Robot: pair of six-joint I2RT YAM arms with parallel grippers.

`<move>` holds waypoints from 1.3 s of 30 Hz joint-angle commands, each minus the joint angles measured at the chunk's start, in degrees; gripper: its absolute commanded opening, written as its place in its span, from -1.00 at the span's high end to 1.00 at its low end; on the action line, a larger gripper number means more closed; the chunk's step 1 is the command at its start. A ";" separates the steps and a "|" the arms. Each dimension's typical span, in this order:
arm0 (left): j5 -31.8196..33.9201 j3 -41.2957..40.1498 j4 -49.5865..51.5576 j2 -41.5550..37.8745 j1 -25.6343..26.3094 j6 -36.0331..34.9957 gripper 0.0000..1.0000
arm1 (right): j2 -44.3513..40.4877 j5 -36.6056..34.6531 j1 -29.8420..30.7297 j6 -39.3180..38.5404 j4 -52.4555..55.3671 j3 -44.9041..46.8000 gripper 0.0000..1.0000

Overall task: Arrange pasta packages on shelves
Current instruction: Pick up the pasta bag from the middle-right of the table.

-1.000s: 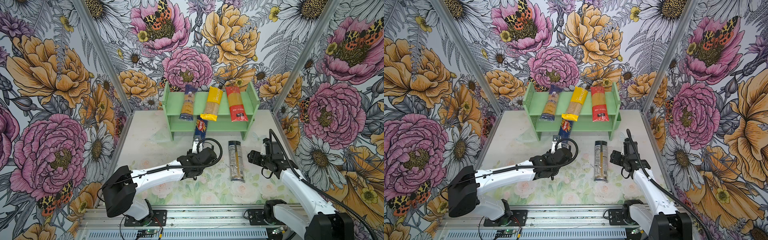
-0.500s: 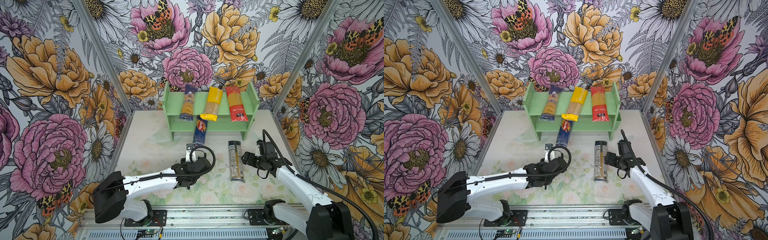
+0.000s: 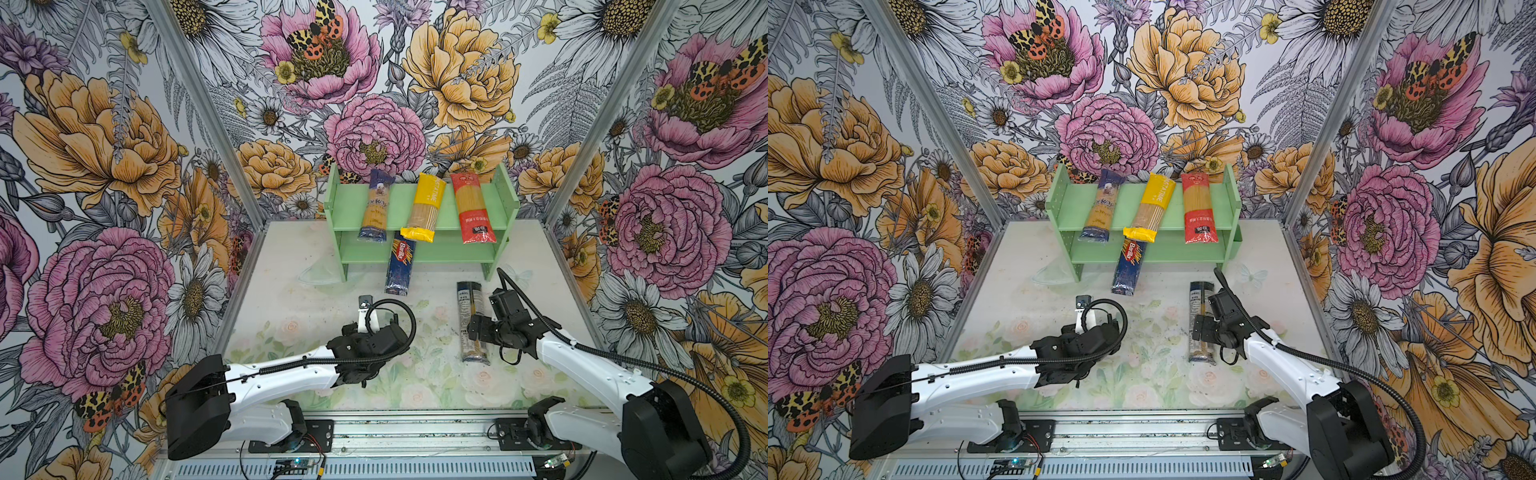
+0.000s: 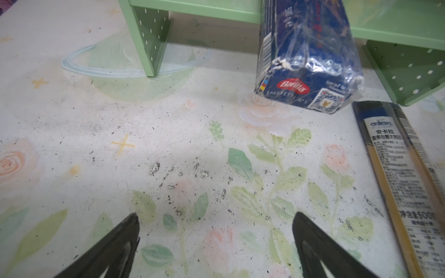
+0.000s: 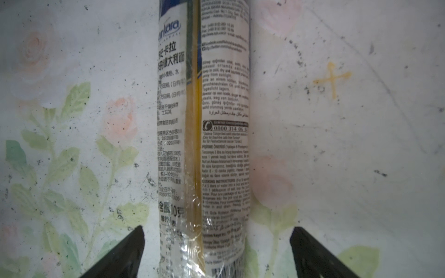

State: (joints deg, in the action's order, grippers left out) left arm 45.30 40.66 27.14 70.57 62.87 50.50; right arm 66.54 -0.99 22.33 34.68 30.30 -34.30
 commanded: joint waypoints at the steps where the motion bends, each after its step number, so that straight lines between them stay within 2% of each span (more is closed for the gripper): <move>1: 1.41 -1.30 0.05 -1.50 0.10 0.75 -0.98 | 1.31 -3.92 2.55 1.85 -1.09 -0.27 -0.94; 8: 1.41 -3.46 -0.12 -3.52 -0.51 1.13 -0.97 | 6.77 -8.31 6.61 2.22 -1.51 -2.34 -0.93; 17: 0.59 -4.45 -0.47 -4.20 -1.33 0.74 -0.98 | 11.02 -11.10 8.63 2.50 -4.80 -2.46 -0.89; 22: -0.50 -5.22 -1.84 -4.26 -2.30 0.29 -0.97 | 13.35 -12.40 9.65 2.58 -6.35 -2.23 -0.78; 24: -0.89 -5.55 -2.45 -4.50 -2.71 0.04 -0.98 | 14.41 -12.71 9.99 2.36 -6.97 -1.98 -0.64; 28: -1.17 -5.95 -3.13 -4.96 -3.02 -0.49 -0.98 | 15.46 -12.63 10.42 2.02 -7.89 -1.25 -0.21; 35: -1.29 -6.29 -3.14 -5.29 -3.28 -0.50 -0.98 | 11.34 -12.55 10.59 1.89 -8.53 -0.19 0.67; 39: -1.39 -6.39 -3.23 -5.20 -3.45 -0.49 -0.98 | 5.70 -11.76 10.80 -0.46 -10.93 1.24 0.81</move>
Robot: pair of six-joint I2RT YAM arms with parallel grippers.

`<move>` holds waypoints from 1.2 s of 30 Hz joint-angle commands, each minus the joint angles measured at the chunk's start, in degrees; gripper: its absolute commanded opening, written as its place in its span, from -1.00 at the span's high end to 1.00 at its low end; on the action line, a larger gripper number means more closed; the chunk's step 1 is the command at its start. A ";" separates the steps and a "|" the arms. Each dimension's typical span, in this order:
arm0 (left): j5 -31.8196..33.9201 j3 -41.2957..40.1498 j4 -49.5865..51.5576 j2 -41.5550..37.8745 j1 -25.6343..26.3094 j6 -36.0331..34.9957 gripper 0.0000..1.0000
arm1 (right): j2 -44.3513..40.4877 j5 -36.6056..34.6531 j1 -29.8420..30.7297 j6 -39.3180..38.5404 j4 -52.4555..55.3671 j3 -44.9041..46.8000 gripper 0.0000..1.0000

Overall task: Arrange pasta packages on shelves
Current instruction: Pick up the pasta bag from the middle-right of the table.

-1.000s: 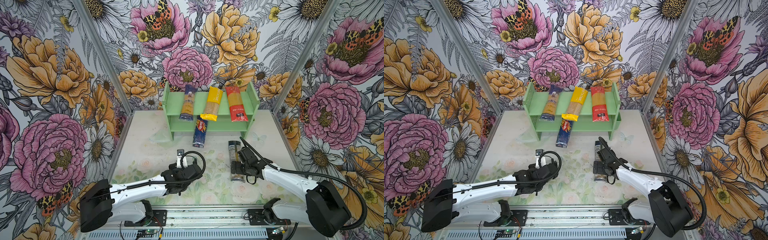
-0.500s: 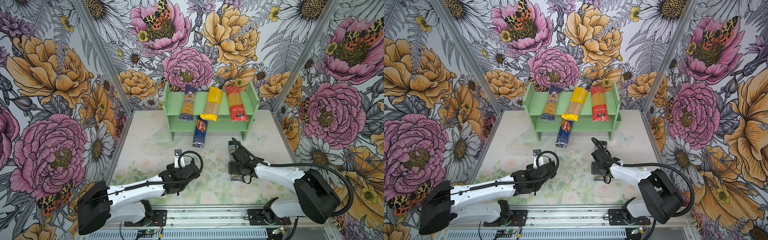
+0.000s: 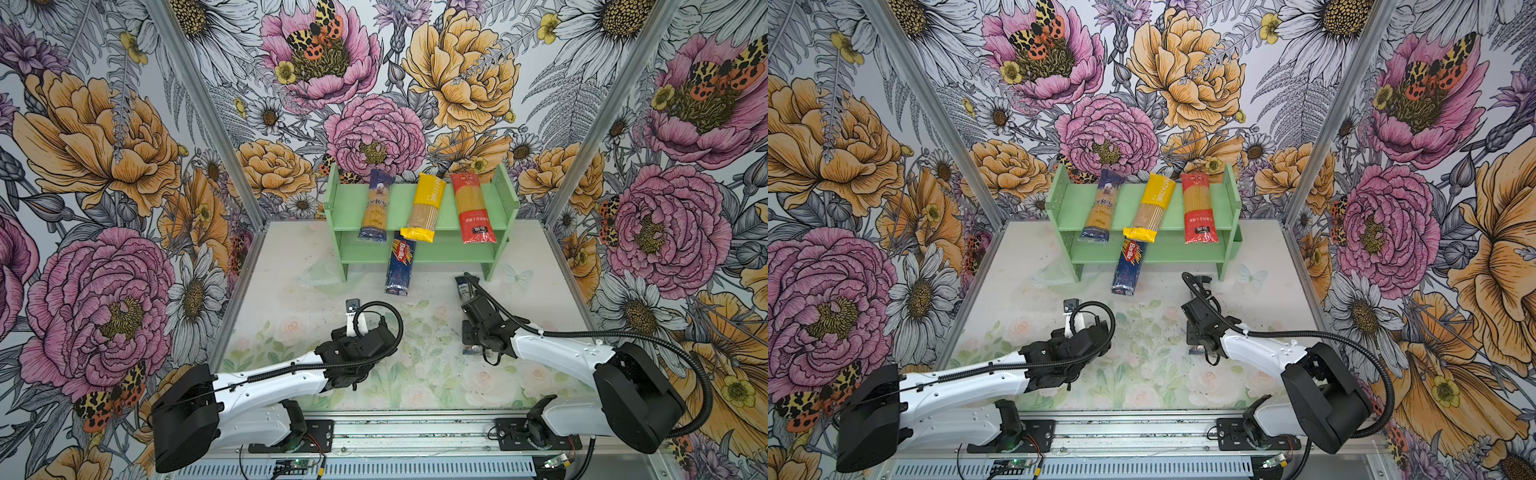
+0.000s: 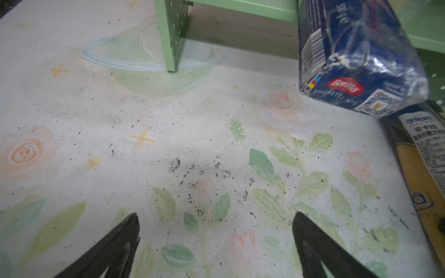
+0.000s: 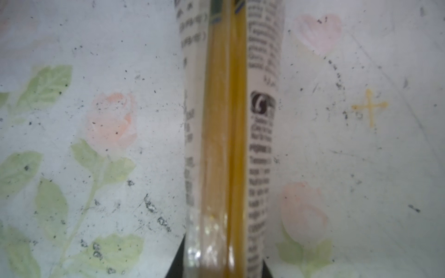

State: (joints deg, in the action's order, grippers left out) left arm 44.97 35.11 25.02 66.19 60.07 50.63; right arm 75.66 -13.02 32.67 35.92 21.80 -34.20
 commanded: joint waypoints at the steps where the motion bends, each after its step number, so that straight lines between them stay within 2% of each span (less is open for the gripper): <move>1: -1.07 -0.83 -1.11 -0.81 -0.67 -0.68 -0.98 | -5.17 0.33 0.47 -2.49 -2.59 1.34 0.83; 8: -1.20 -0.92 -1.32 -0.82 -0.91 -0.84 -0.98 | -16.71 3.68 0.56 -5.29 -3.16 1.81 0.85; 13: -1.17 -1.02 -1.33 -1.13 -1.21 -1.34 -0.97 | -21.55 5.18 0.56 -6.43 -3.72 0.89 0.85; 24: -0.96 -1.63 -1.33 -3.16 -1.62 -1.76 -0.98 | -20.32 8.43 0.91 -5.99 -3.66 -3.20 0.85; 31: -1.29 -1.29 -1.33 -3.07 -1.80 -2.03 -0.98 | -23.02 7.02 1.05 -6.59 -3.63 -4.66 0.85; 36: -1.51 -0.58 -1.29 -2.64 -1.89 -2.38 -0.97 | -20.52 5.96 1.00 -7.68 -3.32 -8.55 0.84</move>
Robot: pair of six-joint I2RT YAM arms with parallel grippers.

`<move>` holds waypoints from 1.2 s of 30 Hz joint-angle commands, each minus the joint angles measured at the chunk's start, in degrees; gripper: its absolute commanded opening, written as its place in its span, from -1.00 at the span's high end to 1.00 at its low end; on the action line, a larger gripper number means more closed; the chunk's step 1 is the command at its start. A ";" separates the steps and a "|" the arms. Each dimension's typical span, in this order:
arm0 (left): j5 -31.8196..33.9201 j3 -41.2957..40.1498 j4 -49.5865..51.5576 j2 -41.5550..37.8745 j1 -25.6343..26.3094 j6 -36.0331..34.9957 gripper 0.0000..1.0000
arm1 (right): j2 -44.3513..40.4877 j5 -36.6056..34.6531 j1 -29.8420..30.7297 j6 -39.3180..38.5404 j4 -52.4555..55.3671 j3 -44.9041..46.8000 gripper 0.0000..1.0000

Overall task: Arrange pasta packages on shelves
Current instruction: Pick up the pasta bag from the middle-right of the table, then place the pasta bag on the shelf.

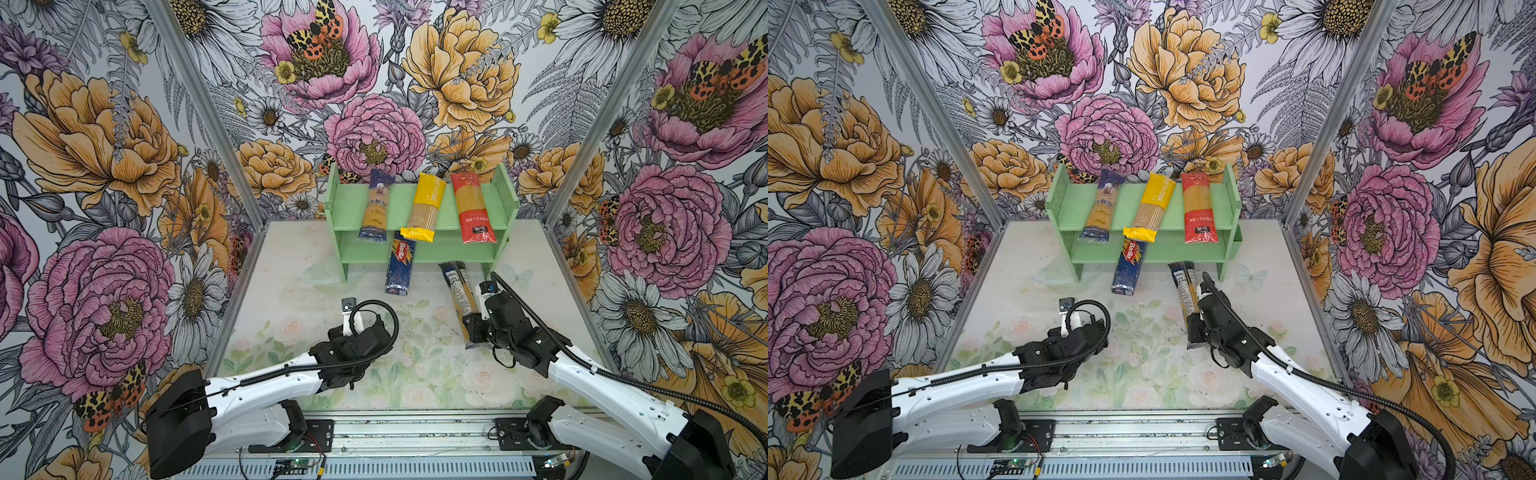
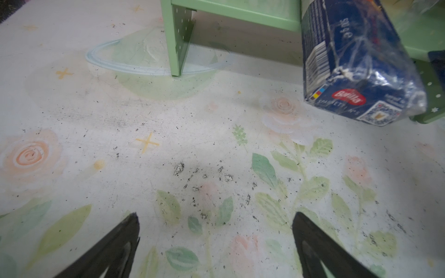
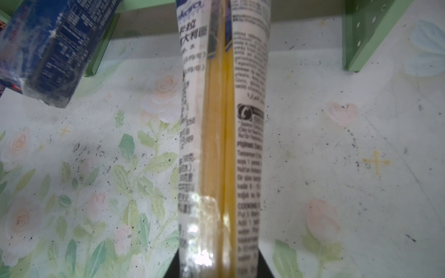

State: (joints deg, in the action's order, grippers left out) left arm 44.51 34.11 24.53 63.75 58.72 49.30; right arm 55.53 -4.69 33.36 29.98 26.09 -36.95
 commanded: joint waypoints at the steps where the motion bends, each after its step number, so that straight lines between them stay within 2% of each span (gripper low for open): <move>1: -1.09 0.54 -0.83 -0.10 -0.58 -1.15 -0.98 | 0.71 -2.63 0.30 -2.06 -7.58 -6.91 0.83; 12: -0.83 1.40 -0.87 -0.95 -0.95 -2.18 -0.98 | 12.32 -7.04 -1.80 -2.36 -6.27 -18.37 0.83; 20: -0.81 1.05 -0.79 -2.12 -1.72 -2.80 -0.97 | 19.01 -4.10 -7.96 -1.64 -5.84 -24.39 0.85; 36: -0.73 1.14 -0.68 -3.19 -2.37 -3.39 -0.98 | 29.02 -4.37 -9.39 -3.70 -5.90 -33.89 0.83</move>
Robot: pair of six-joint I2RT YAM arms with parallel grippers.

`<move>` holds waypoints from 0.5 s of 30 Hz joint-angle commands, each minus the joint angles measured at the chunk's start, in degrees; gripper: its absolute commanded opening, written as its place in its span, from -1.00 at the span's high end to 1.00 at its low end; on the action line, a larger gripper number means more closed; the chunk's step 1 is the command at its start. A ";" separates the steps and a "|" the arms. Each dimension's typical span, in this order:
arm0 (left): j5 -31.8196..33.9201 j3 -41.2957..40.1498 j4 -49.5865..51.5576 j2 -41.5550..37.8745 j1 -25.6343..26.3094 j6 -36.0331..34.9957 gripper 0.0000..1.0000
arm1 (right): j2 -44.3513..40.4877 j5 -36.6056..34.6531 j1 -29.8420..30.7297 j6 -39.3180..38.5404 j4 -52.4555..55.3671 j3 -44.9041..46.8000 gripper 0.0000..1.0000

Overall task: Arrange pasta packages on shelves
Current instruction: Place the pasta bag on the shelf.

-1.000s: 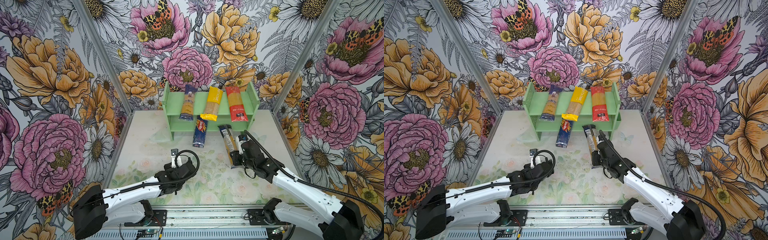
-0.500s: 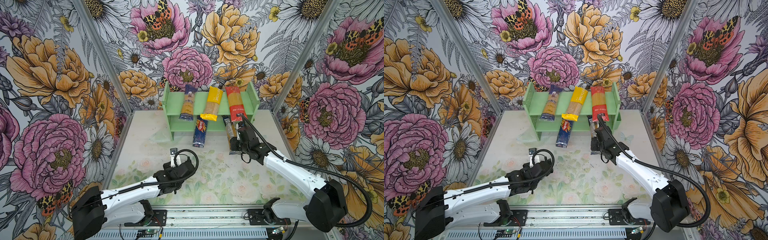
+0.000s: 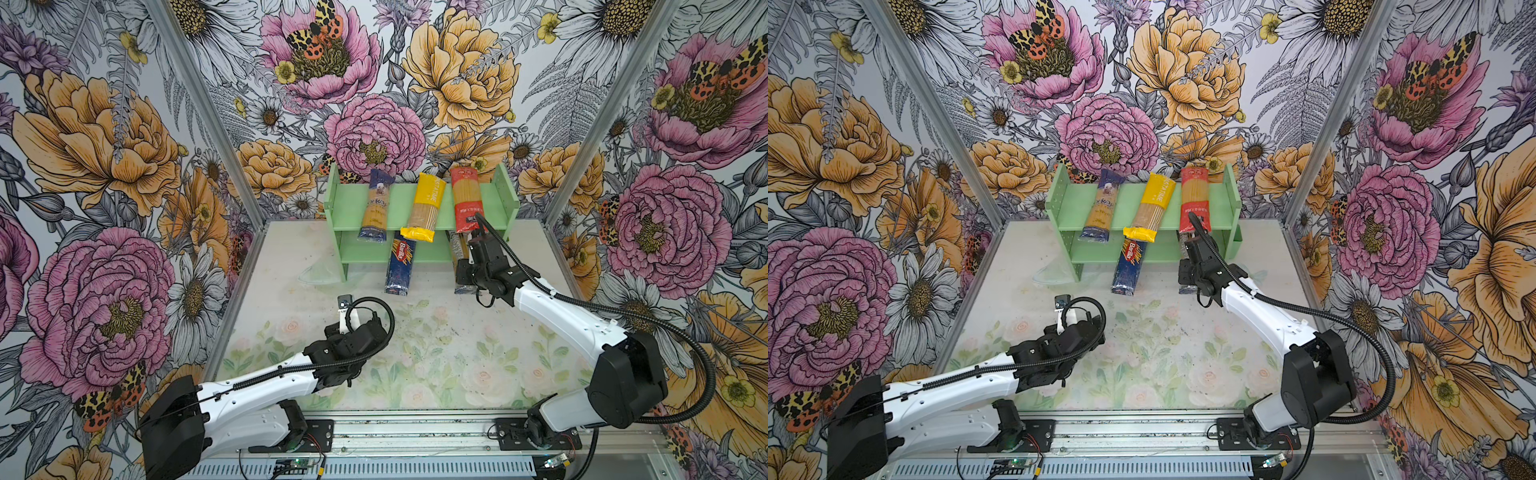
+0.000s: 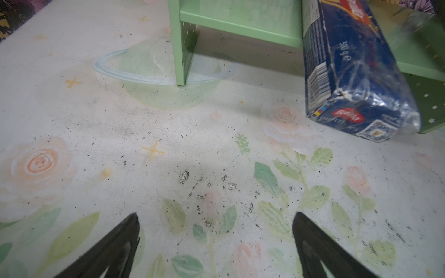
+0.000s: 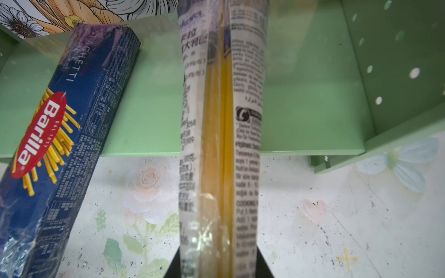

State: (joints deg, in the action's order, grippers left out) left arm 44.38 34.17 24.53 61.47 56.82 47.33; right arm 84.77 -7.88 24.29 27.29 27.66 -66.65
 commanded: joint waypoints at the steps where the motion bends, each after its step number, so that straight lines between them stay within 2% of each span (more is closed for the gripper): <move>1: -0.48 1.20 -0.63 -0.92 -0.47 -1.56 -0.98 | -0.06 -1.05 -0.35 -1.00 -7.52 -4.09 0.83; 15: -0.45 1.07 -0.77 -0.30 -0.60 -1.36 -0.98 | -3.51 -0.57 -0.30 -1.69 -14.54 3.70 0.81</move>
State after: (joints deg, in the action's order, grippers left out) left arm 44.38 34.17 24.53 61.47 56.80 46.50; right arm 85.03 -7.68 24.29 26.81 23.99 -63.35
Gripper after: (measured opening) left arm 0.987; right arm 0.281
